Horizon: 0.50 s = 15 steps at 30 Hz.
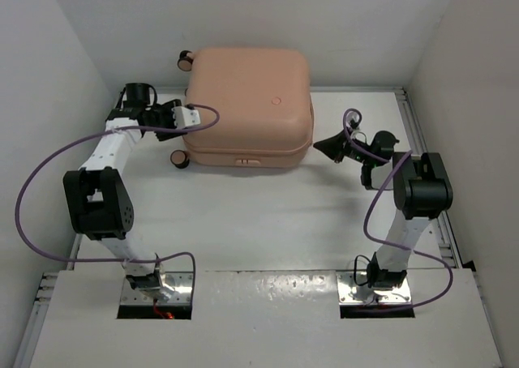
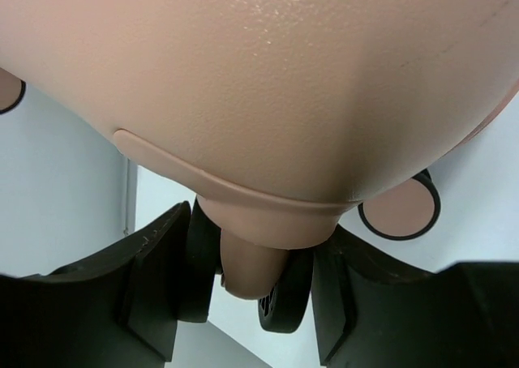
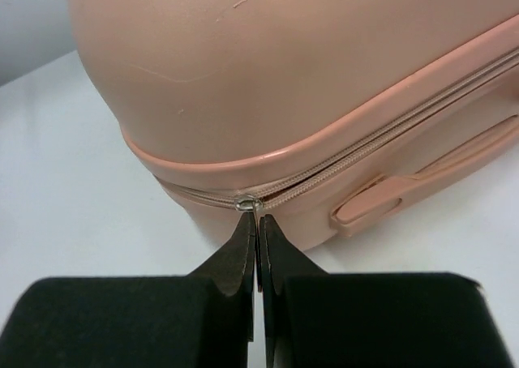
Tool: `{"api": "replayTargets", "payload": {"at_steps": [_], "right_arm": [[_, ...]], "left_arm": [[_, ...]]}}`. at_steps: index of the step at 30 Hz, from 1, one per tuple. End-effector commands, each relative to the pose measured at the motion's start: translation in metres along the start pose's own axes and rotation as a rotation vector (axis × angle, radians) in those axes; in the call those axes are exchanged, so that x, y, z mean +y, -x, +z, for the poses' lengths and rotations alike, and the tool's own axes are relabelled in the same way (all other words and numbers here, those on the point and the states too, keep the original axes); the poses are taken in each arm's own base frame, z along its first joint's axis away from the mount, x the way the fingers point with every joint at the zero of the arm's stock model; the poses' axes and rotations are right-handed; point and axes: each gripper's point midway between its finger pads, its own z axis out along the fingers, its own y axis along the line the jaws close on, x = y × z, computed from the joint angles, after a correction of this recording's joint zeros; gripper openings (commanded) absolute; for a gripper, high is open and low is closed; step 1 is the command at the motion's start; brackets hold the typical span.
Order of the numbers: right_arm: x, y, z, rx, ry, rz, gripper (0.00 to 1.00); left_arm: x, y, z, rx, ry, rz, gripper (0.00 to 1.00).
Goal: Pack the luggage
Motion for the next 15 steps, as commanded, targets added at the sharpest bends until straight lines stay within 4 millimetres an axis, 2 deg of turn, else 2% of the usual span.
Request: {"api": "replayTargets", "payload": {"at_steps": [1,3,4,5,7,8,10,11,13,14,15], "right_arm": [[-0.071,0.073,-0.017,-0.172,-0.214,-0.36,0.0],[-0.093,0.067,-0.018,-0.174,-0.278,-0.355,0.0],[-0.104,0.084,-0.015,-0.199,-0.296,-0.394,0.0],[-0.114,0.073,-0.013,-0.181,-0.308,-0.373,0.0],[-0.131,0.092,-0.009,-0.218,-0.351,-0.41,0.0],[-0.142,0.075,-0.005,-0.199,-0.372,-0.381,0.0],[-0.161,0.091,-0.002,-0.231,-0.429,-0.424,0.0],[-0.17,0.079,0.006,-0.223,-0.438,-0.43,0.0],[-0.185,0.071,0.007,-0.224,-0.482,-0.428,0.0],[-0.191,0.083,0.015,-0.249,-0.486,-0.454,0.0],[-0.201,0.068,0.017,-0.23,-0.504,-0.456,0.0]], "left_arm": [[-0.027,-0.096,0.007,0.317,-0.051,-0.102,0.0],[-0.032,-0.099,0.018,0.325,-0.07,-0.1,0.0],[-0.027,-0.099,0.019,0.323,-0.057,-0.095,0.0],[-0.019,-0.095,0.02,0.325,-0.039,-0.077,0.0],[-0.015,-0.095,0.03,0.328,-0.035,-0.09,0.0],[-0.014,-0.1,0.031,0.354,-0.028,-0.109,0.0],[-0.006,-0.099,0.037,0.356,-0.003,-0.119,0.0],[0.001,-0.104,0.039,0.378,0.02,-0.139,0.0],[0.004,-0.108,0.042,0.39,0.026,-0.147,0.0],[0.009,-0.103,0.044,0.39,0.036,-0.149,0.0],[0.01,-0.107,0.048,0.399,0.043,-0.161,0.0]]}}
